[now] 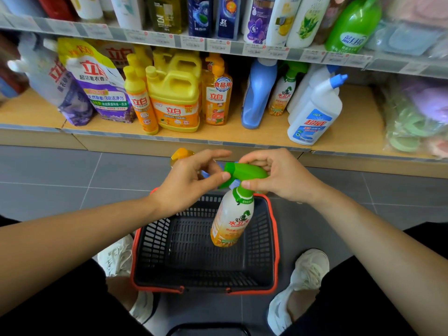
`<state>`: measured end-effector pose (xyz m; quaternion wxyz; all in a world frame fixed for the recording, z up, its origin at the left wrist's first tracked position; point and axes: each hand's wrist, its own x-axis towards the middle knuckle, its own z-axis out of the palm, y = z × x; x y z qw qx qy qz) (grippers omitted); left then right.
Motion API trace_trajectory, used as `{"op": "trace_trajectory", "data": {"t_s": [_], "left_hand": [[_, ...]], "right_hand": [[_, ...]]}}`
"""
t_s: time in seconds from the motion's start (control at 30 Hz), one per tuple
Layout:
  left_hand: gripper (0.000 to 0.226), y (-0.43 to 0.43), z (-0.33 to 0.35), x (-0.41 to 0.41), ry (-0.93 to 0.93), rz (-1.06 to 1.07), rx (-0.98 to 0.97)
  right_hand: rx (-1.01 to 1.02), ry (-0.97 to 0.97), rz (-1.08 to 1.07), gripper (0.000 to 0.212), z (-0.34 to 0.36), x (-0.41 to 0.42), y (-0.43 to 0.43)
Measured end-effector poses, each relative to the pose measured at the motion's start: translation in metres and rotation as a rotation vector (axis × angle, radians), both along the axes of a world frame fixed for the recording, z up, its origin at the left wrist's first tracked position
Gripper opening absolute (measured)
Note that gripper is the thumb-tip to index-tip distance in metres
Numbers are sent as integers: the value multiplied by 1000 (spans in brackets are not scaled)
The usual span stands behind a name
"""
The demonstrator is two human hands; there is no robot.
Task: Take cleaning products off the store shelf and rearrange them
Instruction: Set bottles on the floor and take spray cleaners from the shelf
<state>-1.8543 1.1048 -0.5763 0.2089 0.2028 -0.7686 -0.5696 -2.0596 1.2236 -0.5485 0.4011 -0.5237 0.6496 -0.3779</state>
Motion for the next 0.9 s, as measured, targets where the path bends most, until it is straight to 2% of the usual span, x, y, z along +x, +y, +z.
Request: {"op": "trace_trajectory", "data": {"t_s": [0.07, 0.17, 0.27, 0.4, 0.5, 0.57, 0.63, 0.7, 0.8, 0.9], "left_hand": [[58, -3, -11, 1, -95, -11, 59], [69, -5, -27, 6, -283, -179, 199], [77, -3, -34, 7, -381, -223, 105], [75, -6, -29, -1, -343, -107, 147], [72, -6, -25, -5, -253, 11, 336], [70, -7, -20, -7, -227, 69, 492], [64, -8, -15, -8, -172, 86, 615], [55, -9, -10, -9, -93, 99, 709], [47, -12, -4, -10, -91, 58, 663], [46, -15, 0, -13, -135, 70, 581]], "right_hand": [[-28, -34, -39, 41, 2, -2, -1], [-76, -172, -171, 41, 2, -10, -4], [-105, -316, -296, 36, 0, -12, -6], [-100, -464, -443, 32, 1, -7, -11], [-109, -650, -503, 50, 0, 0, -9], [-2, -614, -489, 47, -11, 13, -4], [169, -546, -397, 31, -22, 29, 2], [290, -617, -308, 33, -28, 39, 4], [291, -695, -309, 38, -27, 45, 2], [210, -591, -337, 32, -28, 46, 1]]}}
